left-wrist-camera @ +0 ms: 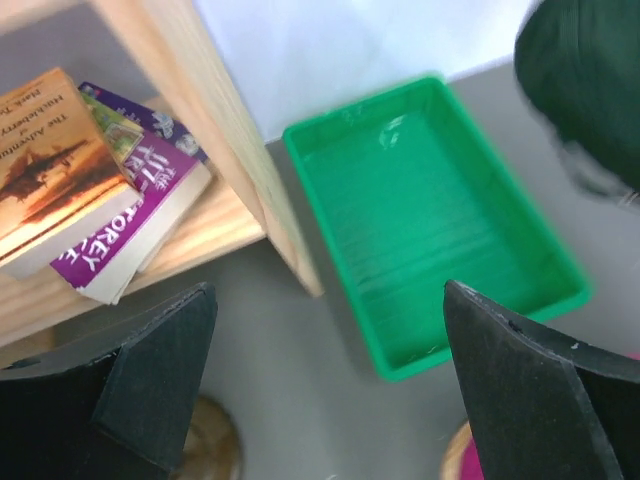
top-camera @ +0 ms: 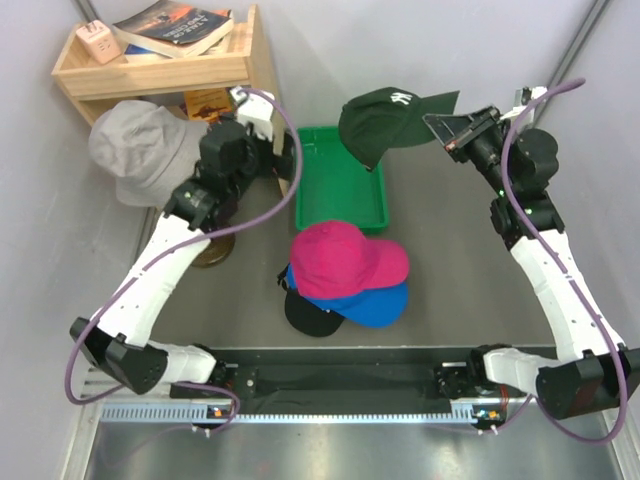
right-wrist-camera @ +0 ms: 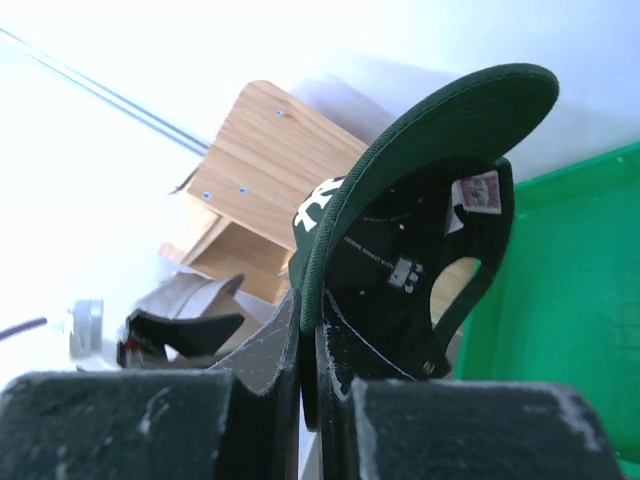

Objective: Stack the hats

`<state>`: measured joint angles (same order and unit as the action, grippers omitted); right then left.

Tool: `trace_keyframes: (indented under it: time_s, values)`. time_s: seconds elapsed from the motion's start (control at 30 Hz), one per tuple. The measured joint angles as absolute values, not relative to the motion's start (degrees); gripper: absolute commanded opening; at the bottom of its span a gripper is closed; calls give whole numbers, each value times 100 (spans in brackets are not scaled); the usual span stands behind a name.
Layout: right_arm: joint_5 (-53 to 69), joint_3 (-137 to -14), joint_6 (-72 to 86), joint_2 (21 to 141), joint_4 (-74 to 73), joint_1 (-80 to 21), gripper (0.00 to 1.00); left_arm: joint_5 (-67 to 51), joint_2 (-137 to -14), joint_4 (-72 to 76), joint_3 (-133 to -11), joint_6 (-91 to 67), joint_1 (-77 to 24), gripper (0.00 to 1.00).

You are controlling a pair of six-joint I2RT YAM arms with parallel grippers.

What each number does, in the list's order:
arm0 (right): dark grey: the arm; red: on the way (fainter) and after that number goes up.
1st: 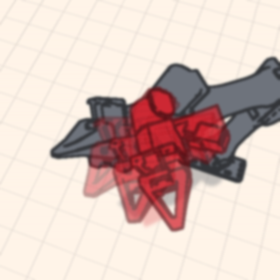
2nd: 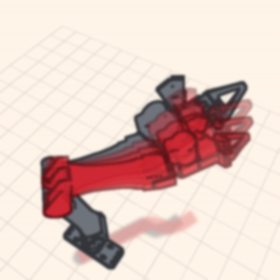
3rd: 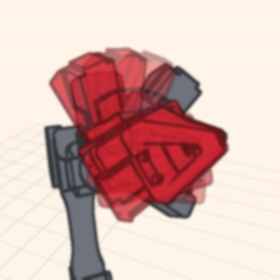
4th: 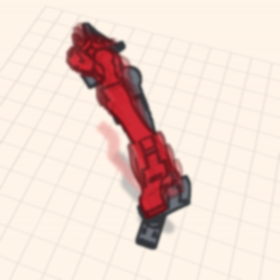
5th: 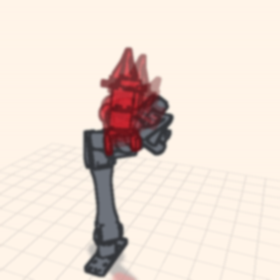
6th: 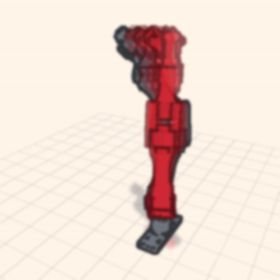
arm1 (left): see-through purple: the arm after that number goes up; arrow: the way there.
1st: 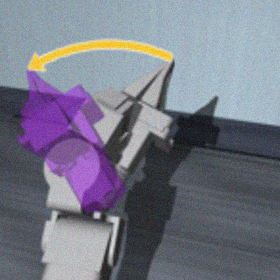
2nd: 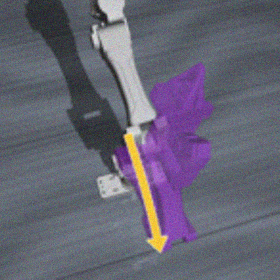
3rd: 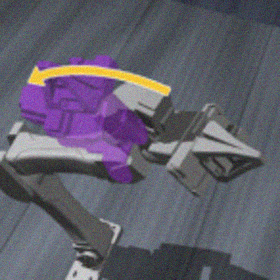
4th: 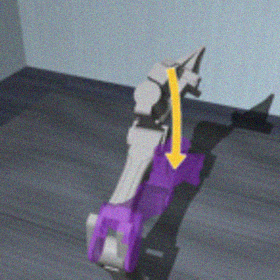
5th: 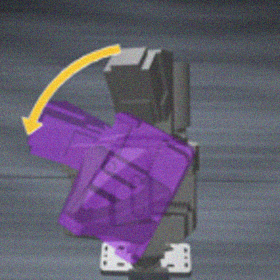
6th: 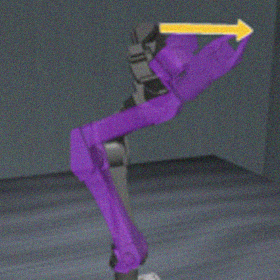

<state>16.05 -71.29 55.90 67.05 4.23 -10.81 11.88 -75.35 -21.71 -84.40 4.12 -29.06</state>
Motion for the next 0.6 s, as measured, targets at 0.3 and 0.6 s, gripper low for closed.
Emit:
trace_keyframes:
  time_s: [0.3, 0.6]
  values:
    - [1791, -7074, 5822, 6661, 519, -1791, 0, 1186, -8088, -2827, -10490, -1253, -2633, 99]
    - [1739, -6630, 5918, 6473, 950, -3489, 0, 1566, -7550, -2650, -10071, -1855, -2628, 99]
